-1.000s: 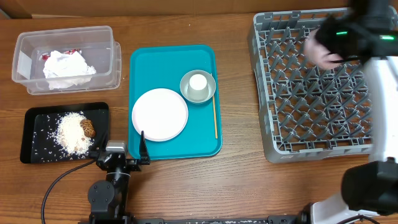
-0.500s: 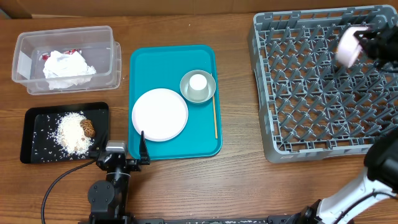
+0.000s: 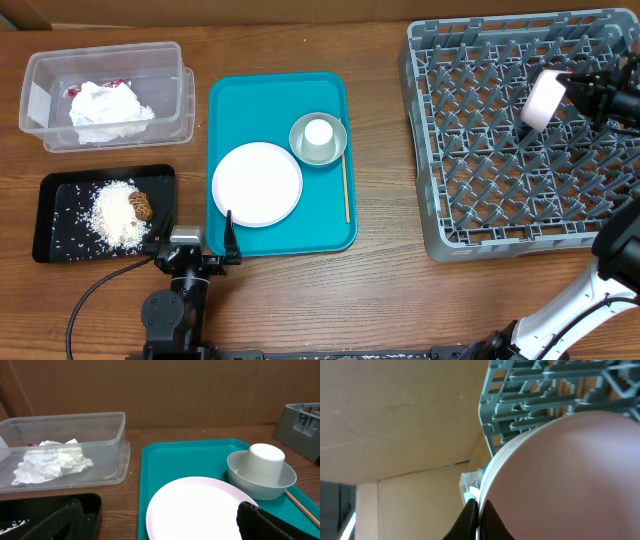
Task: Sort waste into correct bins and load items into the dishwasher
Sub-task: 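Set the white bowl upright in the rack and release it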
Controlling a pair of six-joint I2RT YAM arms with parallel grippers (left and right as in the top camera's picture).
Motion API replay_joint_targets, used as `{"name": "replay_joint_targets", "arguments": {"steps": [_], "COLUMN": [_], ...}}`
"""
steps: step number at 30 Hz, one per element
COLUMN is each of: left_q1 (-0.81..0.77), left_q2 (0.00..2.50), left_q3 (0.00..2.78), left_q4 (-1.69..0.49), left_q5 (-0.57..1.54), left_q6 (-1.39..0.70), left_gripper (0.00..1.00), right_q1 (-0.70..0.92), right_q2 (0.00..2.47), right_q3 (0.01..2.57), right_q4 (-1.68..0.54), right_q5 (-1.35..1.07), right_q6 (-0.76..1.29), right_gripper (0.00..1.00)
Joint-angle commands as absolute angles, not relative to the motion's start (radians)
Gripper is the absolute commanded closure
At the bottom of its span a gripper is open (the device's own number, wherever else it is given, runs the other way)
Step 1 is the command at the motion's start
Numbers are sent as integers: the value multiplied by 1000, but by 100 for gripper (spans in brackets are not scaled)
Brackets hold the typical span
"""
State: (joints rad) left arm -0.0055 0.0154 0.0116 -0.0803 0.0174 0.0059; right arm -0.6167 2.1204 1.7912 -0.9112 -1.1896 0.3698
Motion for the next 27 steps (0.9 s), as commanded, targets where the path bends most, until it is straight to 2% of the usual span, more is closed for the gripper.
{"name": "replay_joint_targets", "arguments": {"steps": [1,15,27], "left_q1": [2,2,2], "left_q2": [4,4,4], "left_q3": [5,5,5], "left_q4": [-76,-76,-76], "left_q5": [8,8,8], "left_q6": [0,0,0], "left_gripper": [0,0,0], "right_q1": [-644,-698,-748], "right_q2": [2114,2111,2058], "right_q3": [1792,1798,1955], "right_q4": [-927,-1011,-1245], "right_q5": [-1171,-1125,-518], "right_q6": [339,264,358], "right_gripper": [96,95,96]}}
